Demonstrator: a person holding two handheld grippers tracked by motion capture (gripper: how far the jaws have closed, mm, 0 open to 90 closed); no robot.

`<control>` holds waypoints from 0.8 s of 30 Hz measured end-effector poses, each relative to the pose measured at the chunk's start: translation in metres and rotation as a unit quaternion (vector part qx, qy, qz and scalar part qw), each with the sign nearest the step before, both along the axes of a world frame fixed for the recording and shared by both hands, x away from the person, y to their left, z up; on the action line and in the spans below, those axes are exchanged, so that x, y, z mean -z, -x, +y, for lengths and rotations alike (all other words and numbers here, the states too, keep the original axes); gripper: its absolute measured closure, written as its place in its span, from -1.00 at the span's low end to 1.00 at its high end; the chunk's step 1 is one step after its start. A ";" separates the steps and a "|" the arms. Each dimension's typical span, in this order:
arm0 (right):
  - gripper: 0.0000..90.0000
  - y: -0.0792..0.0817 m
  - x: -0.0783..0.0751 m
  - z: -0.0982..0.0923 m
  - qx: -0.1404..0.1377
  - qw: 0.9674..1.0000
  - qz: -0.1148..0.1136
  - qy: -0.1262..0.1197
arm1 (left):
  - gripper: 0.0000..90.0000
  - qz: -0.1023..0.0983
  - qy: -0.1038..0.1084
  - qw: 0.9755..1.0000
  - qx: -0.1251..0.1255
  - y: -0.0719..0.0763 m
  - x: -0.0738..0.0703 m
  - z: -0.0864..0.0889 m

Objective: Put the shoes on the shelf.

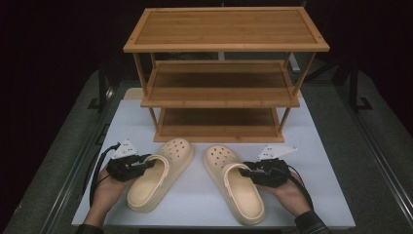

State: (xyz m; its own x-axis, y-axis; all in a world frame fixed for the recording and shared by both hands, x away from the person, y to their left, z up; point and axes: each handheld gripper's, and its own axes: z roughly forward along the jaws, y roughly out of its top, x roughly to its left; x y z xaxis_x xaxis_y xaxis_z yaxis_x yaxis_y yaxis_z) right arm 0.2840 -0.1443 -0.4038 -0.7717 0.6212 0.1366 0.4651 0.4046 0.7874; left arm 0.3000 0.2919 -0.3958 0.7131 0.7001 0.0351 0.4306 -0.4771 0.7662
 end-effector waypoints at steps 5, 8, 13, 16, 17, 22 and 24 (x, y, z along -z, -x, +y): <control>0.67 0.002 -0.003 -0.004 0.014 1.000 -0.025 0.011 | 0.66 0.000 -0.008 1.000 -0.005 0.001 -0.002 -0.002; 0.69 0.001 -0.005 -0.008 0.021 0.999 -0.028 0.010 | 0.67 -0.001 -0.008 1.000 -0.010 0.003 -0.003 -0.003; 0.70 0.000 -0.011 -0.016 0.033 0.999 -0.037 0.005 | 0.68 0.000 -0.001 1.000 -0.014 0.005 -0.008 -0.006; 0.69 -0.002 -0.015 -0.023 0.042 0.998 -0.042 -0.002 | 0.68 -0.001 0.003 1.000 -0.014 0.004 -0.011 -0.010; 0.69 -0.003 -0.016 -0.025 0.044 0.998 -0.042 -0.003 | 0.68 -0.002 0.004 1.000 -0.013 0.004 -0.012 -0.011; 0.69 -0.012 -0.023 -0.034 0.057 0.997 -0.052 -0.004 | 0.68 -0.003 0.015 1.000 -0.012 -0.001 -0.018 -0.018; 0.69 -0.017 -0.025 -0.036 0.061 0.997 -0.054 -0.006 | 0.68 -0.004 0.020 1.000 -0.012 -0.004 -0.020 -0.021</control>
State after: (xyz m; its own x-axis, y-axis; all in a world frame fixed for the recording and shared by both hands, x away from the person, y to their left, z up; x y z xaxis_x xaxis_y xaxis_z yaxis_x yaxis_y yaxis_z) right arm 0.3007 -0.1807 -0.3790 -0.7009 0.7103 0.0649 0.4232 0.3410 0.8394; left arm 0.3039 0.2706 -0.3762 0.6956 0.7184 0.0123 0.4352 -0.4348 0.7884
